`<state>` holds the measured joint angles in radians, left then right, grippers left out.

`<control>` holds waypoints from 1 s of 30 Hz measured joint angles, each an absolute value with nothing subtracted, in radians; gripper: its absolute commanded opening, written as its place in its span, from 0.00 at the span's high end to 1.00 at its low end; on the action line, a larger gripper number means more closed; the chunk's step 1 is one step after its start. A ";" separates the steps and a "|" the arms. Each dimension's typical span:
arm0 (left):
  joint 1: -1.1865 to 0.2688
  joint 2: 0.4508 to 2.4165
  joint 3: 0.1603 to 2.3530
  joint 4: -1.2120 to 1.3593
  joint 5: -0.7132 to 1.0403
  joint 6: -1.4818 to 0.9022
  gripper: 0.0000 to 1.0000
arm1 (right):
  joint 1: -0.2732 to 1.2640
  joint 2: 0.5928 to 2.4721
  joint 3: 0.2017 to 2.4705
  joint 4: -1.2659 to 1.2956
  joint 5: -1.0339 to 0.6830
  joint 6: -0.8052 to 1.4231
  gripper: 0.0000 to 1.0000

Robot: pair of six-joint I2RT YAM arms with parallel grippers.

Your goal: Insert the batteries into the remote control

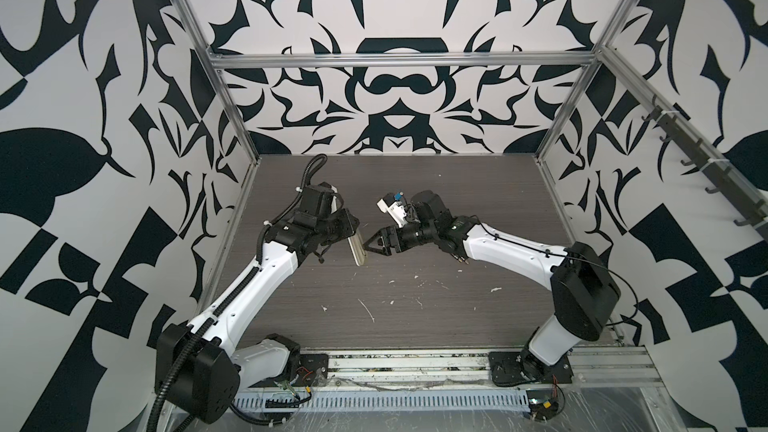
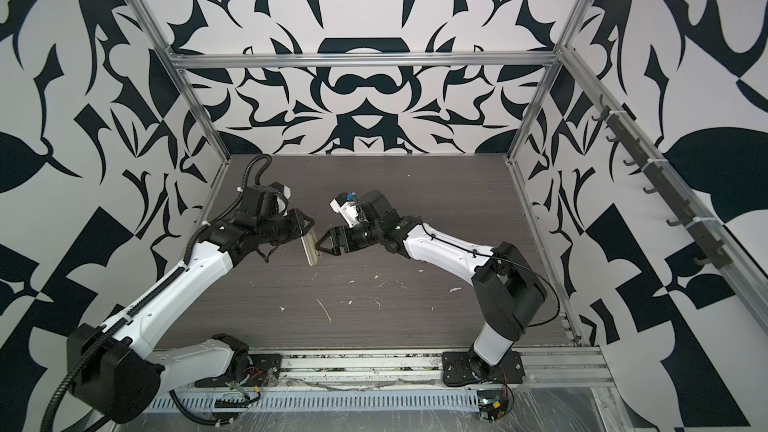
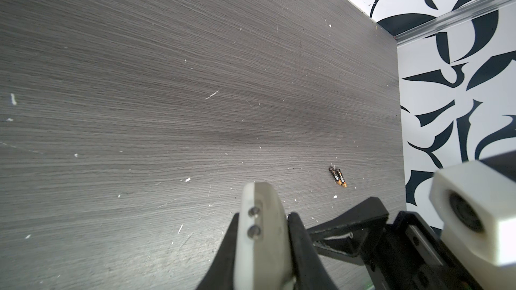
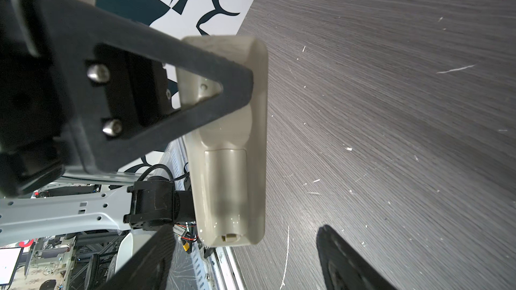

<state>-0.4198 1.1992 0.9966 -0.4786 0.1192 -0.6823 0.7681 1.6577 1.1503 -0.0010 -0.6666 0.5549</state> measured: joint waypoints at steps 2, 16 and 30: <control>-0.420 1.199 0.997 -0.479 0.119 -0.682 1.00 | 0.768 1.662 1.150 0.003 -0.670 0.556 0.17; -0.420 1.199 0.997 -0.479 0.120 -0.682 1.00 | 0.779 1.694 1.153 0.028 -0.699 0.576 0.24; -0.420 1.200 0.997 -0.479 0.120 -0.682 1.00 | 0.799 1.709 1.159 0.051 -0.718 0.585 0.32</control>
